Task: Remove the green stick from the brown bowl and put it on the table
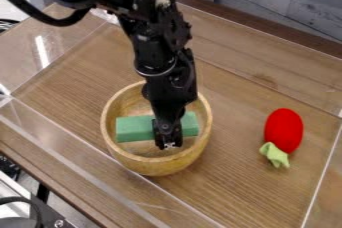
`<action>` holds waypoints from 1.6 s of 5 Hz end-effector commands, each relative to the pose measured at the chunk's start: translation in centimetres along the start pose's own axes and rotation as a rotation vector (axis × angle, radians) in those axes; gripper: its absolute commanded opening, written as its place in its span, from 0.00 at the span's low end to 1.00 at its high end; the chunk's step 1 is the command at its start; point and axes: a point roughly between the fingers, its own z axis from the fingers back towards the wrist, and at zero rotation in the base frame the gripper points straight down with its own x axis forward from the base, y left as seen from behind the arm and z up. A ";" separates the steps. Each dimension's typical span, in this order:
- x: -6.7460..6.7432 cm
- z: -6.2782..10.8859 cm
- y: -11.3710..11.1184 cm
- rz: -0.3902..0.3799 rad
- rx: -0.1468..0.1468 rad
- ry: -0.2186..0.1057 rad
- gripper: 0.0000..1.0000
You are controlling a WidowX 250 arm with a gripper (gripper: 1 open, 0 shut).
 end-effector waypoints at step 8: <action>1.1 0.6 0.8 0.006 0.040 -0.027 0.00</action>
